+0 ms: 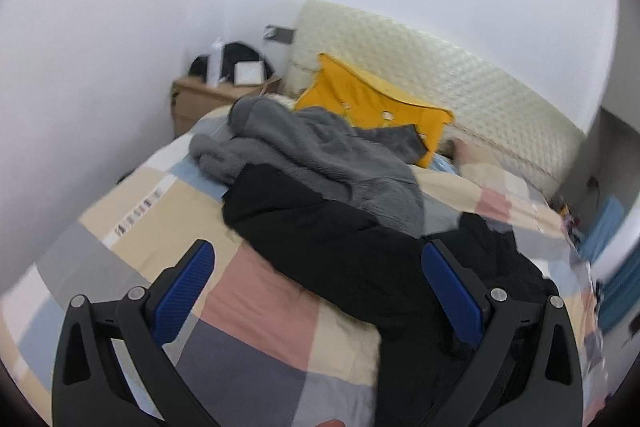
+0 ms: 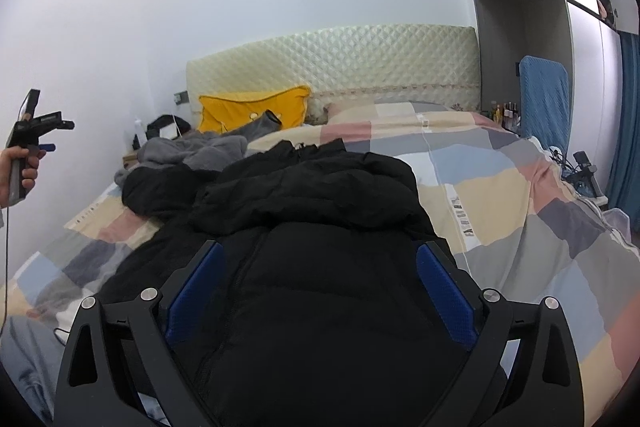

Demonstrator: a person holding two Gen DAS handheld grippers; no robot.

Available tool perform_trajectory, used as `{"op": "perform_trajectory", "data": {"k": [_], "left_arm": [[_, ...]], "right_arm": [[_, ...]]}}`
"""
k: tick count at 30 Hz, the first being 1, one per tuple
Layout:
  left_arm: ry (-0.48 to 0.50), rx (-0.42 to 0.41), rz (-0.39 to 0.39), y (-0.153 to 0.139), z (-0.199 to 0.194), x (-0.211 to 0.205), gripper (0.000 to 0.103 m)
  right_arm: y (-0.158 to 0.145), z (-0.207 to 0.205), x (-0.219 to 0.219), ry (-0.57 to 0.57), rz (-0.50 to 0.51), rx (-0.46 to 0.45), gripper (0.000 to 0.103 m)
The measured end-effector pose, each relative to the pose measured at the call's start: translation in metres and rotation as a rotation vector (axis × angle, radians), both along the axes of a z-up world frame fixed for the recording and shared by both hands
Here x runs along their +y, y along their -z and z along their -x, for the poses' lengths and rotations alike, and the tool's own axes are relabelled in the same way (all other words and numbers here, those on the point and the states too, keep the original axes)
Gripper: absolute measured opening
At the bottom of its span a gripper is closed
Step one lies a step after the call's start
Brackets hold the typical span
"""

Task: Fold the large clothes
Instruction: 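Move the left tool to the other sleeve cuff and close on it, then lift the other sleeve with the left tool toward the jacket body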

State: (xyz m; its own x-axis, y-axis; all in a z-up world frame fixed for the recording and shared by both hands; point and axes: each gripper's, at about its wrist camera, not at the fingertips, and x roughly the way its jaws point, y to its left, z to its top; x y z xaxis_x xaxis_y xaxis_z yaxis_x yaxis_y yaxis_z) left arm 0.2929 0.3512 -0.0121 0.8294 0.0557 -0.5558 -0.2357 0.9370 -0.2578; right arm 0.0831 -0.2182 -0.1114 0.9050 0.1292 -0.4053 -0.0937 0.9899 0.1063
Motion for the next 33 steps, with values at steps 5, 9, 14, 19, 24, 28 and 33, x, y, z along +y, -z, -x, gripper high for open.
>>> {"op": "perform_trajectory", "data": {"k": [5,9,14,19,24,28,33], "left_arm": [[-0.031,0.076,0.075,0.051,-0.036,0.042,0.103],[-0.045,0.132,0.095,0.089,-0.068,0.070,0.103],[-0.043,0.169,0.182,0.131,-0.105,0.102,0.103],[-0.042,0.182,0.283,0.166,-0.139,0.125,0.102],[-0.031,0.183,0.361,0.206,-0.177,0.138,0.102],[-0.052,0.180,0.433,0.242,-0.200,0.144,0.102],[-0.078,0.146,0.492,0.267,-0.229,0.144,0.102]], "right_arm": [[0.002,-0.012,0.010,0.014,0.004,0.023,0.097],[0.008,-0.025,0.021,0.023,0.019,0.058,0.097],[0.016,-0.042,0.027,0.052,0.008,0.119,0.097],[0.015,-0.053,0.033,0.095,0.015,0.140,0.097],[0.018,-0.066,0.039,0.128,0.035,0.163,0.097],[0.025,-0.082,0.048,0.127,0.066,0.194,0.097],[0.035,-0.100,0.058,0.109,0.076,0.239,0.097]]}}
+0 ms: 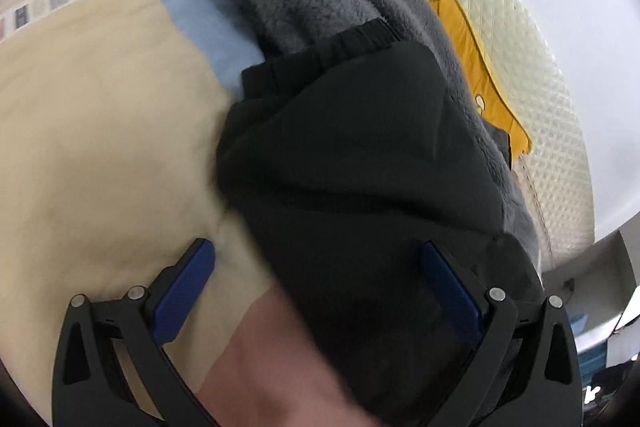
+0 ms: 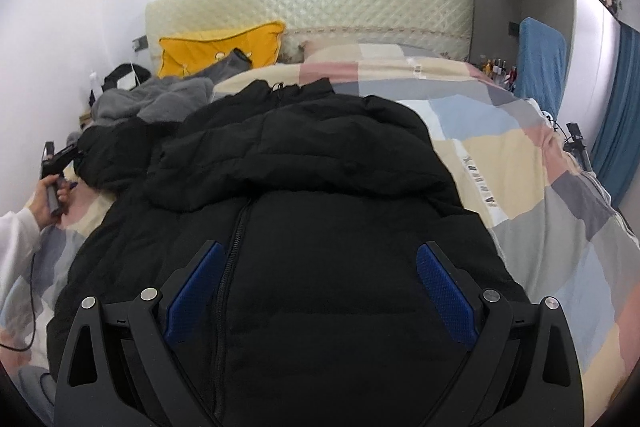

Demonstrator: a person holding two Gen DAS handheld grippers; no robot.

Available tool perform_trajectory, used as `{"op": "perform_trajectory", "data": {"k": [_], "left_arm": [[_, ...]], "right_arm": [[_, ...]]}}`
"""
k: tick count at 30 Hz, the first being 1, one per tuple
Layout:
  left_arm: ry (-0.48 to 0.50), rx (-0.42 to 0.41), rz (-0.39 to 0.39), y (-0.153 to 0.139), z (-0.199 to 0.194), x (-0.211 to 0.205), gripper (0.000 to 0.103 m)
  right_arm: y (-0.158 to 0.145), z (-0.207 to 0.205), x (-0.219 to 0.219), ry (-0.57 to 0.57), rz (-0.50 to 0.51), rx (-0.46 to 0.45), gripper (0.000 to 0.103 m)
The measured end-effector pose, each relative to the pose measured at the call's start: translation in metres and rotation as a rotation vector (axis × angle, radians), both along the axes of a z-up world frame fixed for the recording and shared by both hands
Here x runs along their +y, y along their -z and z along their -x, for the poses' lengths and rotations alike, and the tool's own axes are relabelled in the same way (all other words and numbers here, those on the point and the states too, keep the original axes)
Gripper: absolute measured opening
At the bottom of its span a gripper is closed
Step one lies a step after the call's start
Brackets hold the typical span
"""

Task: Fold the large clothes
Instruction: 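Lift the other sleeve with the left tool toward the jacket body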

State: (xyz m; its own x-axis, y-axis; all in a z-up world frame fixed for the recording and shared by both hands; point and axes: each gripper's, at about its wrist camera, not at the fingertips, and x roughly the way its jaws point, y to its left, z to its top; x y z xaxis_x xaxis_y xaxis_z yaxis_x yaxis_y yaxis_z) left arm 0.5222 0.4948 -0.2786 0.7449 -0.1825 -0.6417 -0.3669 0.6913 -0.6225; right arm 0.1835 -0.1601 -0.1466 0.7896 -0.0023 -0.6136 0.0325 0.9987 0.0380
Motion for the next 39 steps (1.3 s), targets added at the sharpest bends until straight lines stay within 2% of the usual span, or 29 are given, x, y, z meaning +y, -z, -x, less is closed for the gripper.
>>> {"op": "perform_trajectory", "data": {"k": [3,5,6,7,8,10,12,16,21,25,29,32,36,39], "left_arm": [[0.021,0.072,-0.095,0.001,-0.023,-0.007,0.102],[0.017,0.078,-0.107,-0.004,-0.028,-0.010,0.096],[0.013,0.082,-0.101,-0.006,-0.029,-0.010,0.086],[0.005,0.084,-0.100,-0.009,-0.028,-0.011,0.071],[0.005,0.078,-0.093,-0.012,-0.026,-0.011,0.060],[0.006,0.062,-0.034,-0.017,-0.020,-0.010,0.018],[-0.011,0.055,-0.004,-0.029,-0.011,-0.010,0.008],[-0.035,0.018,-0.094,-0.077,0.013,-0.020,0.004],[-0.129,-0.025,-0.121,-0.140,0.056,-0.015,0.003],[-0.171,-0.037,-0.144,-0.176,0.095,-0.007,0.002],[-0.168,-0.056,-0.164,-0.209,0.126,-0.016,0.002],[-0.136,-0.077,-0.220,-0.241,0.146,-0.036,0.002],[-0.090,-0.090,-0.270,-0.256,0.155,-0.065,0.002],[-0.065,-0.120,-0.317,-0.275,0.164,-0.084,0.002]], "right_arm": [[0.007,-0.007,0.003,-0.010,-0.002,0.023,0.097],[0.011,-0.011,0.001,-0.018,-0.021,0.043,0.097],[0.012,-0.011,0.001,-0.018,-0.029,0.048,0.097],[0.012,-0.010,0.000,-0.020,-0.033,0.048,0.097],[0.011,-0.010,0.001,-0.020,-0.033,0.046,0.097],[0.008,-0.008,0.001,-0.019,-0.034,0.034,0.097],[0.005,-0.004,0.000,-0.023,-0.039,0.024,0.097],[0.001,0.002,-0.002,-0.034,-0.057,0.012,0.097],[-0.007,0.015,-0.004,-0.066,-0.074,-0.012,0.097],[-0.013,0.024,-0.006,-0.085,-0.079,-0.034,0.098],[-0.019,0.033,-0.008,-0.098,-0.072,-0.062,0.101],[-0.024,0.038,-0.015,-0.110,-0.108,-0.078,0.101],[-0.028,0.044,-0.023,-0.119,-0.128,-0.088,0.102],[-0.031,0.049,-0.023,-0.127,-0.103,-0.105,0.102]]}}
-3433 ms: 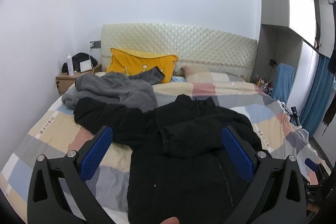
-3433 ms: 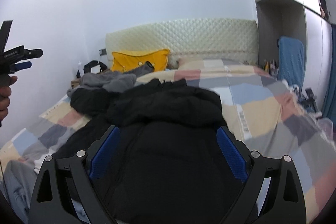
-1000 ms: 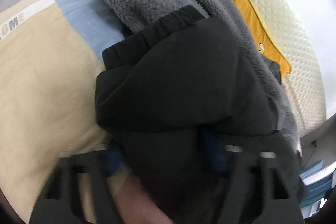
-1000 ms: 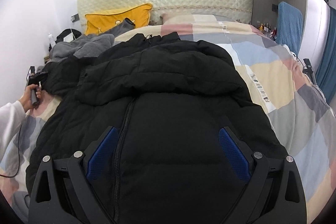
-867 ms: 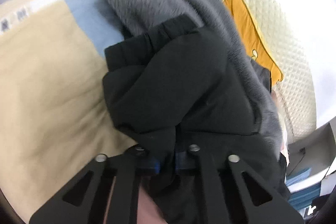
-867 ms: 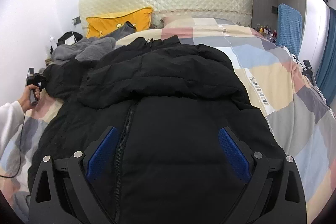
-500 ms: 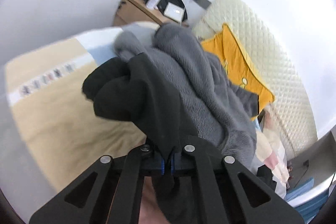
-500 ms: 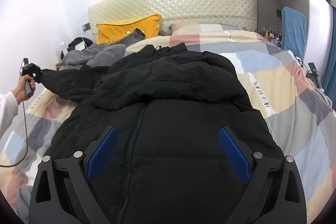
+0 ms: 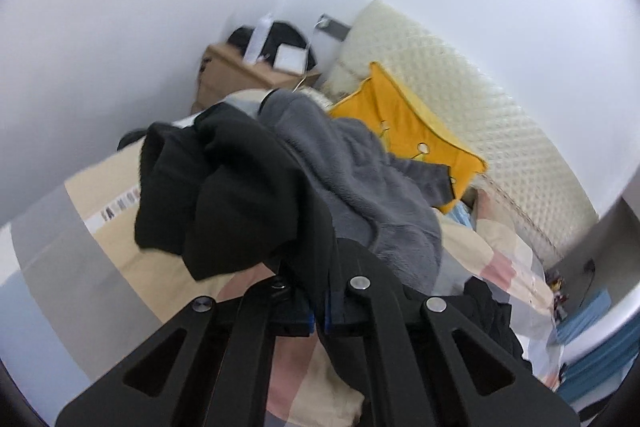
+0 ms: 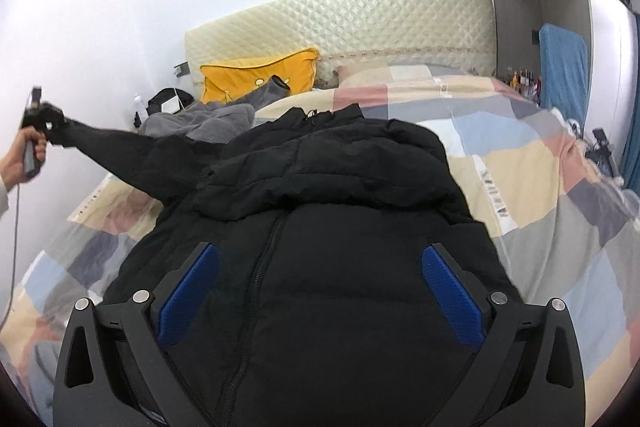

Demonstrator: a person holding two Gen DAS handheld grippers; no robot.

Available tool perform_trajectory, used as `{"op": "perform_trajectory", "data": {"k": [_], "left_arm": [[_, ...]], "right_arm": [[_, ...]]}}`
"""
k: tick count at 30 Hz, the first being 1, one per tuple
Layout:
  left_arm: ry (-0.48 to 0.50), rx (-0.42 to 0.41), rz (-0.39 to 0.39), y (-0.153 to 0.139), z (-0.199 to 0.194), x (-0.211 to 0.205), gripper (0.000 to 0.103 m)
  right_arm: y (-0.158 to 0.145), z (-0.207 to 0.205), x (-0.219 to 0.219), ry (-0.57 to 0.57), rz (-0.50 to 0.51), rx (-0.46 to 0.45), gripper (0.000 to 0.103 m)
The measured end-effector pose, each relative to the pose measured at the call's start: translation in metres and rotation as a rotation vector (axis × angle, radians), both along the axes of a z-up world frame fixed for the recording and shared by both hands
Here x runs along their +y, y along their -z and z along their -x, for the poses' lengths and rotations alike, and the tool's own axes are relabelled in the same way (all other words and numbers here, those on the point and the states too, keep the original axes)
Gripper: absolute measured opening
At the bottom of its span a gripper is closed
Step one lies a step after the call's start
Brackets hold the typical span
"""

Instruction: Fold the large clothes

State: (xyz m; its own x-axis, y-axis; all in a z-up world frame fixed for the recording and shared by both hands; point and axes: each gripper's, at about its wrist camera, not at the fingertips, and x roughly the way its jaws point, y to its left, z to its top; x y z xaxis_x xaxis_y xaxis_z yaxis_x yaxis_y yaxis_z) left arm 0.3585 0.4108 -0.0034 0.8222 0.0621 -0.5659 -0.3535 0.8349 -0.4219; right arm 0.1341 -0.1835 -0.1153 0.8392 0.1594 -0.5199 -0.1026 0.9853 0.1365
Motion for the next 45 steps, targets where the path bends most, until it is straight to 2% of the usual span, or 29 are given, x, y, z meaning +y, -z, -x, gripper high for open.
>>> {"op": "perform_trajectory", "data": {"k": [3,7,11,20,24,26,31,33,37,40,45], "left_arm": [[0.041,-0.037,-0.103,-0.023,0.008,-0.031,0.002],[0.076,-0.072,-0.147,-0.047,0.010,-0.064,0.001],[0.123,-0.109,-0.203,-0.073,0.007,-0.106,0.001],[0.262,-0.135,-0.268,-0.104,-0.005,-0.201,0.001],[0.324,-0.175,-0.361,-0.115,-0.005,-0.259,0.001],[0.353,-0.182,-0.378,-0.117,-0.006,-0.281,0.002],[0.422,-0.193,-0.418,-0.111,-0.013,-0.343,0.002],[0.454,-0.191,-0.411,-0.104,-0.016,-0.368,0.002],[0.503,-0.178,-0.385,-0.088,-0.020,-0.416,0.002],[0.554,-0.157,-0.364,-0.072,-0.022,-0.452,0.002],[0.635,-0.115,-0.385,-0.043,-0.025,-0.511,0.002]], "right_arm": [[-0.006,0.005,0.001,-0.011,0.024,-0.035,0.102],[-0.009,0.009,-0.006,-0.009,0.074,-0.068,0.102],[-0.008,0.008,-0.025,0.017,0.015,-0.053,0.102],[-0.009,0.019,-0.045,0.047,-0.045,-0.106,0.102],[-0.009,0.021,-0.046,0.071,-0.013,-0.118,0.102],[-0.011,0.023,-0.049,0.077,-0.020,-0.132,0.102],[-0.011,0.029,-0.061,0.101,-0.036,-0.137,0.102],[-0.008,0.030,-0.067,0.129,-0.029,-0.124,0.102],[-0.006,0.034,-0.087,0.199,-0.077,-0.127,0.102],[-0.011,0.038,-0.087,0.242,-0.026,-0.159,0.102],[-0.011,0.041,-0.078,0.204,0.019,-0.181,0.102]]}}
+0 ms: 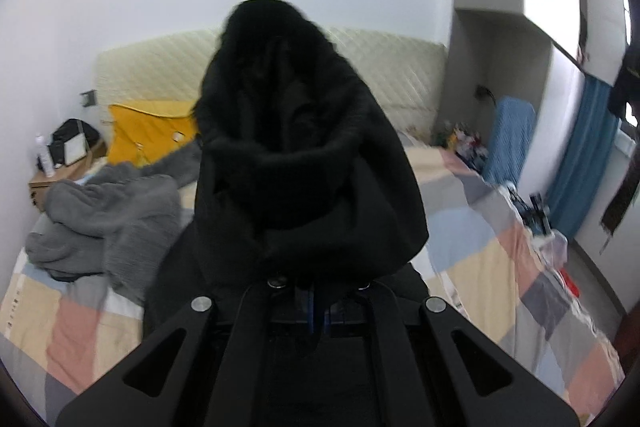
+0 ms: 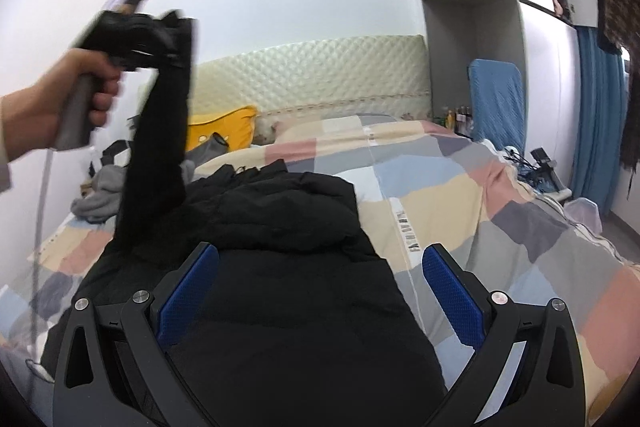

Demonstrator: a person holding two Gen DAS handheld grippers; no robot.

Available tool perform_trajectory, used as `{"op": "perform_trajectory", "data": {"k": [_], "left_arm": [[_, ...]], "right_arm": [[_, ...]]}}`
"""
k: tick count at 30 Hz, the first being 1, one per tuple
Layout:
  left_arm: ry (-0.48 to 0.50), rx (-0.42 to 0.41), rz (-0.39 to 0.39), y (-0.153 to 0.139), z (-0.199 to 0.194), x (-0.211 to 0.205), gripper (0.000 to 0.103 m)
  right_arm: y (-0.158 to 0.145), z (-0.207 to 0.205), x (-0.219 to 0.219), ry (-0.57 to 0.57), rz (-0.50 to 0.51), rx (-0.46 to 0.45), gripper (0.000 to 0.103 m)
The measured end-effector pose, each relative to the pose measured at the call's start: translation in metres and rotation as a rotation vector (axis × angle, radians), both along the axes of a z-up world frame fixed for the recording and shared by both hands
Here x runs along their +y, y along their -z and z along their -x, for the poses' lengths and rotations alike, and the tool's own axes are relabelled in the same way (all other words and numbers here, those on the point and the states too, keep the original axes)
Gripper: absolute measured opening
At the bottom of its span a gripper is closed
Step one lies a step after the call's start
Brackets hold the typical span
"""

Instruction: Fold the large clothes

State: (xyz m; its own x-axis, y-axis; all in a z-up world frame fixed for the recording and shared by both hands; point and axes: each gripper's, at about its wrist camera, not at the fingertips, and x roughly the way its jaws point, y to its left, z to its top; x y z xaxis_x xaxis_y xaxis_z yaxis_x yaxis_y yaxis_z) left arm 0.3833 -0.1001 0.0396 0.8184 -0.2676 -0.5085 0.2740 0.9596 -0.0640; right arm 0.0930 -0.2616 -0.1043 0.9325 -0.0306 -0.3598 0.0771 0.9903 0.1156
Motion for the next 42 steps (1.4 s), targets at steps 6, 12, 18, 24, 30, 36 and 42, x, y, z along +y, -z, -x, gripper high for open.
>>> {"op": "perform_trajectory", "data": {"k": [6,12,18,24,30,36,42], "left_arm": [[0.087,0.058,-0.010,0.044,-0.003,-0.050,0.002],[0.132,0.142,0.014,0.104,-0.018,-0.094,0.002],[0.149,0.231,-0.042,0.168,-0.034,-0.130,0.002],[0.156,0.325,-0.112,0.223,-0.051,-0.144,0.002],[0.167,0.416,-0.052,0.246,-0.067,-0.140,0.002],[0.184,0.395,-0.049,0.237,-0.059,-0.138,0.005],[0.165,0.417,-0.043,0.226,-0.043,-0.136,0.014]], "right_arm": [[0.002,0.005,-0.019,-0.016,-0.106,-0.008,0.102],[0.001,0.020,-0.029,-0.040,-0.180,-0.047,0.103],[0.003,0.019,-0.029,-0.054,-0.181,-0.042,0.103],[0.009,0.013,-0.037,-0.045,-0.219,-0.019,0.103],[0.012,0.009,-0.034,-0.052,-0.212,-0.006,0.103],[0.013,0.008,-0.033,-0.042,-0.205,0.000,0.103],[0.011,0.009,-0.031,-0.038,-0.184,-0.007,0.102]]}}
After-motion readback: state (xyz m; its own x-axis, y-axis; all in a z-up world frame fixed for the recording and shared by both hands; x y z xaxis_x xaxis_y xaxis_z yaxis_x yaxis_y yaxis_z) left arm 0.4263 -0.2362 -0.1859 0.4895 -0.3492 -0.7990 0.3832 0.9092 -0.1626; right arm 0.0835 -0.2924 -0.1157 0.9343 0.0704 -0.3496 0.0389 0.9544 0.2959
